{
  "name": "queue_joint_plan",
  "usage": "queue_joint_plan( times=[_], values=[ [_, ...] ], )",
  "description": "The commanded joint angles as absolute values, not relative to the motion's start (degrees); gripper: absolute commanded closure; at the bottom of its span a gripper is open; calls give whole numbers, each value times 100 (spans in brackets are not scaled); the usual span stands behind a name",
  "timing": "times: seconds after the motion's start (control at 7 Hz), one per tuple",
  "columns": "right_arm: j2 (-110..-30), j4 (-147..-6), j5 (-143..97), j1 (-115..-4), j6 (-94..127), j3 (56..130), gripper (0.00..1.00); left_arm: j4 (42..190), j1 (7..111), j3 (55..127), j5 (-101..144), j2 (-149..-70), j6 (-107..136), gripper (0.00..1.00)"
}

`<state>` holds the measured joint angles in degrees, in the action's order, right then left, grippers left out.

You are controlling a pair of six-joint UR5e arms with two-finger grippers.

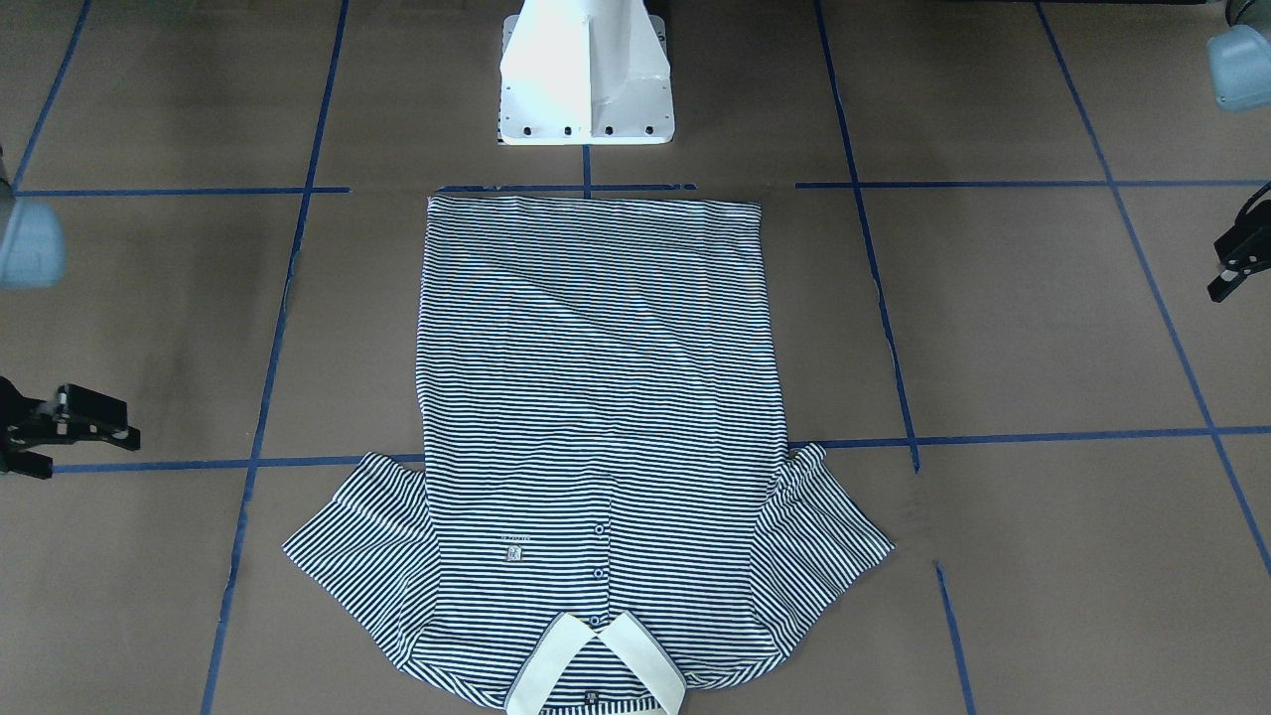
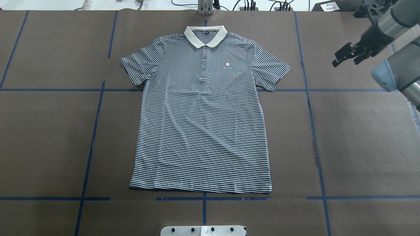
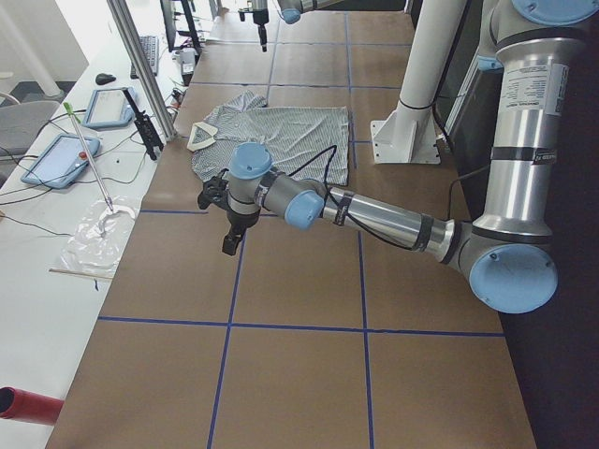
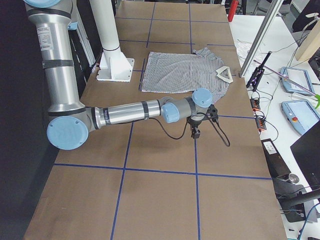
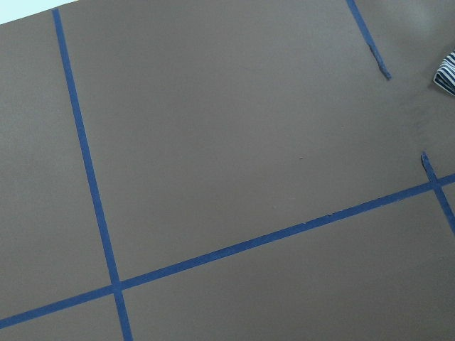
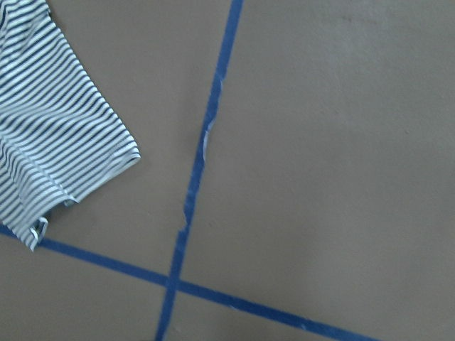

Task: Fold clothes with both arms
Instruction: 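Move the right gripper toward the shirt's shoulder near the collar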

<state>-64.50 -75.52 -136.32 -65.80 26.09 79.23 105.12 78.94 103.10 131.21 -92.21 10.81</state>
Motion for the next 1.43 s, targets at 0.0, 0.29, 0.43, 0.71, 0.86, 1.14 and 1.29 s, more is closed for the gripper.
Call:
queue_joint_plan(
  times=[0.0, 0.29, 0.43, 0.71, 0.86, 1.14, 1.29],
  values=[
    [-5480, -7358, -13036, -6180, 4263, 7368, 0, 10520, 7893, 10336, 13131, -9220, 1081, 0],
    [-5441, -5292, -12423, -5865, 6281, 6315, 4, 10529, 7893, 10353, 13280, -9228, 1072, 0],
    [-5371, -5282, -11784, -5471, 6711, 6302, 6, 10599, 7893, 10406, 13280, -9229, 1072, 0],
    [-5388, -5300, -11549, -5326, 7029, 6284, 8, 10608, 7893, 10450, 13280, -9229, 1072, 0],
    [-5396, -5343, -11531, -5248, 7049, 6241, 10, 10608, 7893, 10485, 13280, -9220, 1072, 0],
    [-5388, -5353, -11514, -5221, 7049, 6179, 18, 10608, 7893, 10494, 13280, -9220, 1064, 0],
    [-5388, -5353, -11514, -5212, 7058, 6179, 32, 10608, 7893, 10494, 13280, -9220, 1063, 0]
  ],
)
